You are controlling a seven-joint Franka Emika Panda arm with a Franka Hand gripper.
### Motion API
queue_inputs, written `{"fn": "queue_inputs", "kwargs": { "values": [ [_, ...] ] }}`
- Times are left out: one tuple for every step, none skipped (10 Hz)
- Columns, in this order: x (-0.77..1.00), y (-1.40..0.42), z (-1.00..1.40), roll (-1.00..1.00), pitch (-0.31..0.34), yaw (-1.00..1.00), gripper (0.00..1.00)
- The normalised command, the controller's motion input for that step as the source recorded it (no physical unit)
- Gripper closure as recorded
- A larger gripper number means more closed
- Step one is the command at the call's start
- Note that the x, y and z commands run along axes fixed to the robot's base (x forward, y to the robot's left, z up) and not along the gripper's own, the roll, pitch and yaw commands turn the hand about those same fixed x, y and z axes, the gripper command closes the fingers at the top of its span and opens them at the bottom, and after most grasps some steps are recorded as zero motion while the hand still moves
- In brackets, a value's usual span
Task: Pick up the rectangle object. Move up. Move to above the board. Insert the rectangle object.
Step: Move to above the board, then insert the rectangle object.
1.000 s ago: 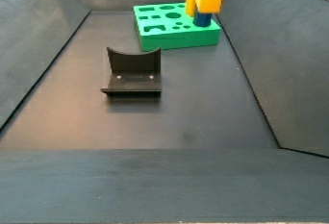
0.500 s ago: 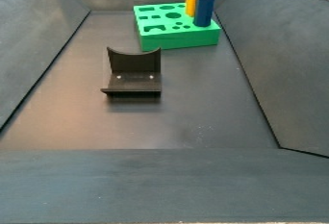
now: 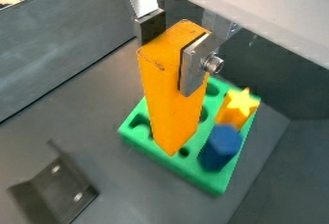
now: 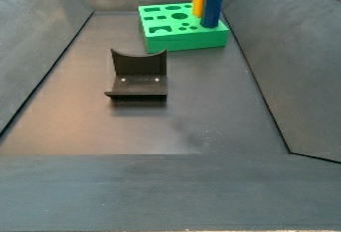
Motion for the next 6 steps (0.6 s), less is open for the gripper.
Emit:
{"fn": "queue_inputs", "kwargs": {
  "values": [
    [0.18, -1.00, 0.05, 0.00, 0.127, 0.01, 1.00],
    [0.20, -1.00, 0.06, 0.00, 0.132, 0.01, 1.00],
    [0.18, -0.76, 0.06, 0.01, 0.141, 0.01, 1.00],
    [0.16, -0.58, 0.05, 0.01, 0.136, 0.01, 1.00],
    [0.10, -0.26, 0.03, 0.02, 0.107, 0.01, 1.00],
    [0.00, -0.03, 0.00, 0.00, 0.000, 0.00, 1.00]
  ]
}}
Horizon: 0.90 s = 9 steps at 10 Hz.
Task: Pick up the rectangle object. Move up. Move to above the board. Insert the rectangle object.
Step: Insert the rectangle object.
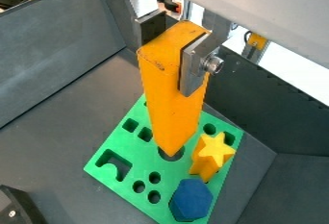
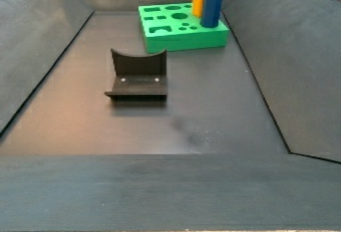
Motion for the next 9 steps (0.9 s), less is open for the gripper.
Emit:
{"fn": "queue_inputs", "kwargs": {
  "values": [
    [0.05, -0.13, -0.01, 0.00, 0.000, 0.01, 1.00],
    [0.14, -0.20, -0.03, 0.00, 0.000, 0.00, 1.00],
    [0.27, -0.31, -0.10, 0.00, -0.016, 0.00, 1.00],
    [0.41, -0.38, -0.14, 0.00, -0.009, 0.00, 1.00],
    [0.47, -0.41, -0.17, 0.00, -0.017, 0.00, 1.00],
    [0.45, -0.45, -0.19, 0.01, -0.041, 0.00, 1.00],
    [0.50, -0.43, -0.21, 0.00, -0.036, 0.00, 1.00],
    [0.49, -0.43, -0.23, 0.00, -0.043, 0.00, 1.00],
    [0.47, -0.39, -0.23, 0.01, -0.044, -0.03, 1.00]
  ]
}}
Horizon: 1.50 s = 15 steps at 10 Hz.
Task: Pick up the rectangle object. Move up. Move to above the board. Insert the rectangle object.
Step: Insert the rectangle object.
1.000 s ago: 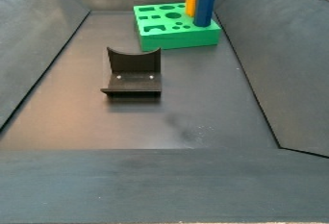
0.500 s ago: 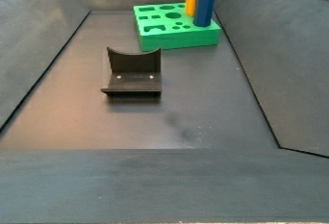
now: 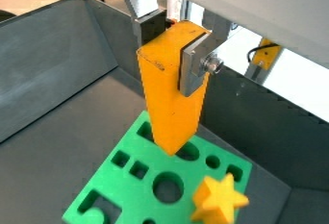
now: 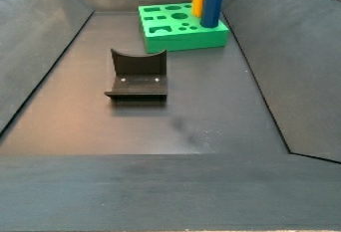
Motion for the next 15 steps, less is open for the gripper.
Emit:
{"fn": "queue_inputs", "kwargs": {
  "values": [
    [0.37, -0.27, -0.14, 0.01, 0.000, -0.61, 1.00],
    [0.05, -0.21, -0.11, 0.00, 0.000, -0.89, 1.00],
    [0.07, -0.22, -0.09, 0.00, 0.000, -0.91, 1.00],
    [0.01, -0.21, -0.08, 0.00, 0.000, -0.95, 1.00],
    [0.00, -0.20, -0.08, 0.00, 0.000, -0.97, 1.00],
    [0.01, -0.19, -0.09, 0.00, 0.000, -0.98, 1.00],
    [0.01, -0.19, -0.09, 0.00, 0.000, -0.99, 1.00],
    [0.01, -0.18, -0.10, 0.00, 0.000, -0.99, 1.00],
    [0.01, -0.18, -0.10, 0.00, 0.000, -1.00, 1.00],
    [0.01, -0.15, -0.11, 0.00, 0.000, -1.00, 1.00],
    [0.16, -0.06, -0.02, 0.00, -0.036, -0.87, 1.00],
    [0.00, -0.06, -0.06, 0.00, 0.000, 0.00, 1.00],
    [0.29, -0.17, -0.24, -0.05, -0.040, -0.71, 1.00],
    [0.00, -0.14, -0.21, -0.02, -0.036, -0.99, 1.00],
    [0.00, -0.12, -0.19, -0.03, 0.000, -1.00, 1.00]
  ]
}}
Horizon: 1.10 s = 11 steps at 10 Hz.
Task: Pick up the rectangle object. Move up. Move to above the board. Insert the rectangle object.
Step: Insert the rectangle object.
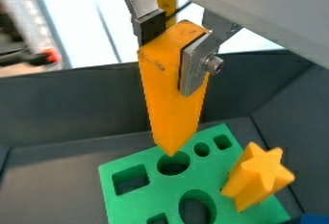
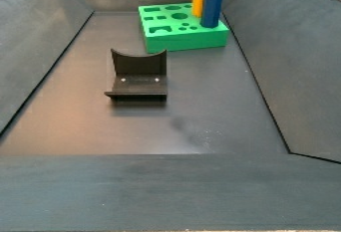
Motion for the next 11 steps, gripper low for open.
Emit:
{"fn": "queue_inputs", "kwargs": {
  "values": [
    [0.35, 0.00, 0.00, -0.01, 0.000, -0.43, 1.00],
    [-0.01, 0.00, 0.00, 0.00, -0.006, 0.00, 1.00],
    [0.29, 0.09, -0.06, 0.00, -0.094, -0.55, 1.00],
    [0.28, 0.07, -0.25, 0.19, -0.190, -0.63, 1.00],
    [0.17, 0.00, -0.13, 0.24, -0.234, -0.81, 1.00],
    [0.19, 0.00, -0.12, 0.24, -0.254, -0.79, 1.00],
    [0.20, 0.00, -0.09, 0.24, -0.261, -0.78, 1.00],
    [0.20, 0.00, -0.09, 0.23, -0.267, -0.78, 1.00],
    [0.18, 0.00, -0.06, 0.07, -0.154, -0.64, 1.00],
    [0.00, 0.00, -0.07, 0.04, 0.000, 0.00, 1.00],
    [0.38, -0.12, -0.29, 0.15, -0.051, -0.21, 1.00]
  ]
}}
